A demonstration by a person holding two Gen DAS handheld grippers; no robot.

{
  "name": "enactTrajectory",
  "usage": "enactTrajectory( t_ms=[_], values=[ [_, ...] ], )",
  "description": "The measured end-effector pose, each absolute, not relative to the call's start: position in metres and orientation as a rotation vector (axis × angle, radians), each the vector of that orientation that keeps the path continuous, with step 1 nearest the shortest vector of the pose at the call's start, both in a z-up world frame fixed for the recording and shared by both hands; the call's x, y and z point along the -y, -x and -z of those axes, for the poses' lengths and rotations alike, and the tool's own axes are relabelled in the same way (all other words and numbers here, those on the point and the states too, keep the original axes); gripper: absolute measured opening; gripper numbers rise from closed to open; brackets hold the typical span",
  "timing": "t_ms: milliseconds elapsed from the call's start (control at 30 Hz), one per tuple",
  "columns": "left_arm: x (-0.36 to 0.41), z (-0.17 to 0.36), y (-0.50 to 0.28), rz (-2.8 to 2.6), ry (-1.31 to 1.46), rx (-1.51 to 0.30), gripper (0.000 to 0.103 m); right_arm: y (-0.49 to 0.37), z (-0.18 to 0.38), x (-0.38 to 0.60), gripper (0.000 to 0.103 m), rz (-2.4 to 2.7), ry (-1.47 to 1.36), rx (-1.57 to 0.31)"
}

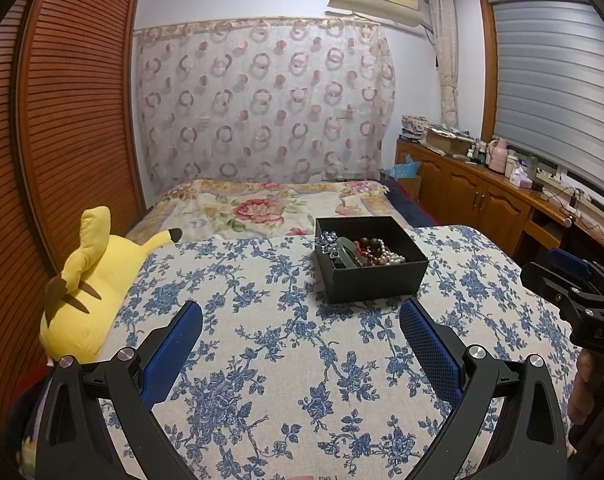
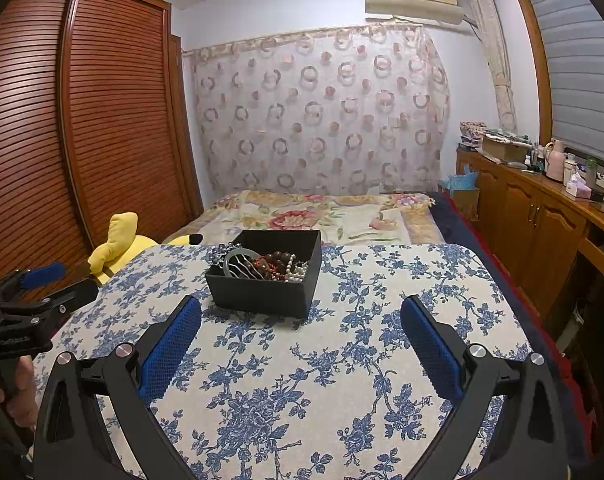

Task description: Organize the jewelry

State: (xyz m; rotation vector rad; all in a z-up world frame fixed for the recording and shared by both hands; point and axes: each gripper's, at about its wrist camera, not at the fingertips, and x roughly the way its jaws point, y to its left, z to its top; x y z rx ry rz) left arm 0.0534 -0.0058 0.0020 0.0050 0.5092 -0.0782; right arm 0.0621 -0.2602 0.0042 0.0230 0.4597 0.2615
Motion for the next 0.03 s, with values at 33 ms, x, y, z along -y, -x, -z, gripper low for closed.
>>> enactTrajectory(
  t_ms=[33],
  values=[
    [0.0055,-0.0018,-0.0532,0.081,-0.004,-0.509,0.095,-0.0618,-0.0034,0.2606,0.101,-0.261,-0.023,-0.460]
  ],
)
